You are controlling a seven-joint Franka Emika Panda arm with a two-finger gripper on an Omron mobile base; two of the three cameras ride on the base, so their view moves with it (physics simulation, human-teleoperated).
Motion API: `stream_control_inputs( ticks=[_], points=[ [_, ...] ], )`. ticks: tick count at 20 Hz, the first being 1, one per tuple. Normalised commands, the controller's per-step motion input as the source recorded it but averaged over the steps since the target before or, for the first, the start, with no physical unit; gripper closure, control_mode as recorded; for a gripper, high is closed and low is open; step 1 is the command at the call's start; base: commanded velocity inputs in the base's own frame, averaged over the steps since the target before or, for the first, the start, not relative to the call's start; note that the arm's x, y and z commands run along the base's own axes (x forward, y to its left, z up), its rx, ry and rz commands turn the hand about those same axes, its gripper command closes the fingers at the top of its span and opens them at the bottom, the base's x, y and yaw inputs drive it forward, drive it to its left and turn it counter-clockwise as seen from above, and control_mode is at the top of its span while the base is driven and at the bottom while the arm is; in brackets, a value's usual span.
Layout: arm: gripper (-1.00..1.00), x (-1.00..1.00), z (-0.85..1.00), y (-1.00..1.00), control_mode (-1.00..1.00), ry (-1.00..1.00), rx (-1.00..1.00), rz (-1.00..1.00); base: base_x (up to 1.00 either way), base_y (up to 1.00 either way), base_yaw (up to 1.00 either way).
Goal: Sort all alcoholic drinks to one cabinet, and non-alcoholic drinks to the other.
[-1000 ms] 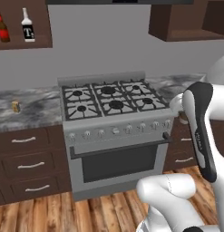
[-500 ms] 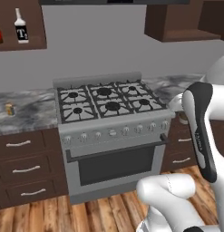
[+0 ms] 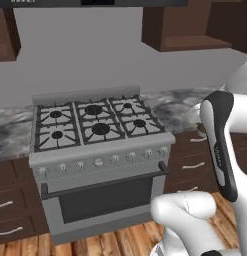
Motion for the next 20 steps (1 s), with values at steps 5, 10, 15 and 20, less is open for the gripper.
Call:
stream_control_inputs(
  ticks=[5, 10, 15, 20],
  points=[
    [1.0, 0.0, 0.0, 0.0, 1.0, 0.0, 0.0, 0.0, 0.54, -0.63, -0.01],
    [1.0, 0.0, 0.0, 0.0, 1.0, 0.0, 0.0, 0.0, 0.65, -0.59, 0.0],
    [1.0, 0.0, 0.0, 0.0, 1.0, 0.0, 0.0, 0.0, 0.71, -0.38, 0.0],
    [1.0, 0.0, 0.0, 0.0, 1.0, 0.0, 0.0, 0.0, 0.61, -0.26, 0.0]
  ],
)
